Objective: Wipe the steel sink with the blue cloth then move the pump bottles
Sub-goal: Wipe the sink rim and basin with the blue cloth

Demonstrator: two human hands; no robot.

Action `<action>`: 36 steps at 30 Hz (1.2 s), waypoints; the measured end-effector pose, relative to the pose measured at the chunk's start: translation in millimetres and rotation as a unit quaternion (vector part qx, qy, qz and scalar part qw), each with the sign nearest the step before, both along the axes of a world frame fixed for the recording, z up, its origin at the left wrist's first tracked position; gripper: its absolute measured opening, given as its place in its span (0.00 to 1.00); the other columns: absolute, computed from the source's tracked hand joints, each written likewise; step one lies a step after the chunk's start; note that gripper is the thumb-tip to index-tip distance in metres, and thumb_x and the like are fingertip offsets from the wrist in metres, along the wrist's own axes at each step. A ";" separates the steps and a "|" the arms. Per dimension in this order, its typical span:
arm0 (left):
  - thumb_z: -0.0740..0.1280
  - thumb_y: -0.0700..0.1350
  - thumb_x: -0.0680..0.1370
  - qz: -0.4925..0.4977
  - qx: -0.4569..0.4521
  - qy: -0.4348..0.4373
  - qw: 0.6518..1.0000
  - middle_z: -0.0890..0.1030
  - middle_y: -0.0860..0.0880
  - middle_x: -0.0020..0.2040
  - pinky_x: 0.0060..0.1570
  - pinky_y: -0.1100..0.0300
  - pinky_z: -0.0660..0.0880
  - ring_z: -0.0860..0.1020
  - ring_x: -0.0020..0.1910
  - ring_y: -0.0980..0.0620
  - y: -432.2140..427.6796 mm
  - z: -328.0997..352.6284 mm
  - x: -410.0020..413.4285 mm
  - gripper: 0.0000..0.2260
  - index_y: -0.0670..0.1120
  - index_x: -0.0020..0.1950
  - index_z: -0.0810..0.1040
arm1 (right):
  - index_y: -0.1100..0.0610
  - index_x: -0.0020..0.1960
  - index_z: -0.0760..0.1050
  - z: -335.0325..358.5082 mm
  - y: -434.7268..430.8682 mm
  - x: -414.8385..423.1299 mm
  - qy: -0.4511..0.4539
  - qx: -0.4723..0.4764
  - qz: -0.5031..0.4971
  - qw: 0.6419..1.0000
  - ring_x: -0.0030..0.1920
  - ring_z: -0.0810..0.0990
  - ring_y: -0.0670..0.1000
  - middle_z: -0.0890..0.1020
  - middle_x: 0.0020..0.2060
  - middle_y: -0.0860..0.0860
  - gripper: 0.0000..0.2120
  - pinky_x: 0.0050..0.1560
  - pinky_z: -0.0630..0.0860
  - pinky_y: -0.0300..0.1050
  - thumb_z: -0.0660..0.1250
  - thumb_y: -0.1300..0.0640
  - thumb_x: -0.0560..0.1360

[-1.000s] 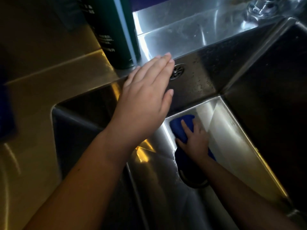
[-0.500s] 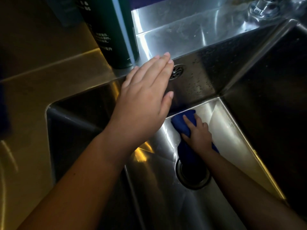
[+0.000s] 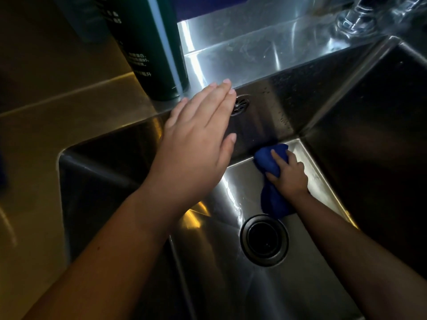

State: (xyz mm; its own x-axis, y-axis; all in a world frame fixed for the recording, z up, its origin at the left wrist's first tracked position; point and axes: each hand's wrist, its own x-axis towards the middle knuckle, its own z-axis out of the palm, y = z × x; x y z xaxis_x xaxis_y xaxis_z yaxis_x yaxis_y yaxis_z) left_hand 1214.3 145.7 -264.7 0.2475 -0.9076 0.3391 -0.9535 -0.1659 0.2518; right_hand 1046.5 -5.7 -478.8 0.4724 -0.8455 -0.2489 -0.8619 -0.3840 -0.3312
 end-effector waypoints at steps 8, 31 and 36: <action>0.57 0.47 0.74 0.006 0.007 -0.011 1.000 0.68 0.43 0.70 0.66 0.49 0.56 0.63 0.68 0.47 -1.7 -1.3 -2.1 0.24 0.39 0.69 0.66 | 0.50 0.71 0.62 -3.7 60.3 -41.8 -0.006 -0.016 -0.025 1.000 0.57 0.69 0.68 0.62 0.71 0.61 0.33 0.51 0.72 0.56 0.70 0.53 0.70; 0.59 0.47 0.74 0.004 0.020 -0.010 1.000 0.67 0.40 0.70 0.65 0.43 0.55 0.62 0.69 0.43 -1.2 -1.4 -6.2 0.26 0.37 0.70 0.65 | 0.49 0.72 0.60 -1.2 68.0 -120.5 0.034 -0.010 -0.251 0.967 0.64 0.65 0.68 0.61 0.72 0.60 0.30 0.62 0.67 0.57 0.67 0.51 0.72; 0.61 0.45 0.77 -0.004 0.037 0.000 0.999 0.61 0.41 0.73 0.67 0.45 0.50 0.57 0.71 0.44 -2.4 0.6 -5.4 0.25 0.38 0.72 0.60 | 0.50 0.73 0.57 1.4 129.5 -144.2 0.047 0.016 -0.339 0.939 0.66 0.63 0.67 0.58 0.73 0.61 0.32 0.67 0.60 0.53 0.66 0.52 0.73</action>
State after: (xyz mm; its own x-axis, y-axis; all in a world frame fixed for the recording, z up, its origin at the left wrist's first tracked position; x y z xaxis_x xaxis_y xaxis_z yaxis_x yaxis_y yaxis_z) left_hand 1209.0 143.3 -264.2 0.2396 -0.9322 0.2714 -0.9548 -0.1755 0.2400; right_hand 902.3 123.9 -477.5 -0.1976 -0.9357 -0.2922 -0.9311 0.2724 -0.2427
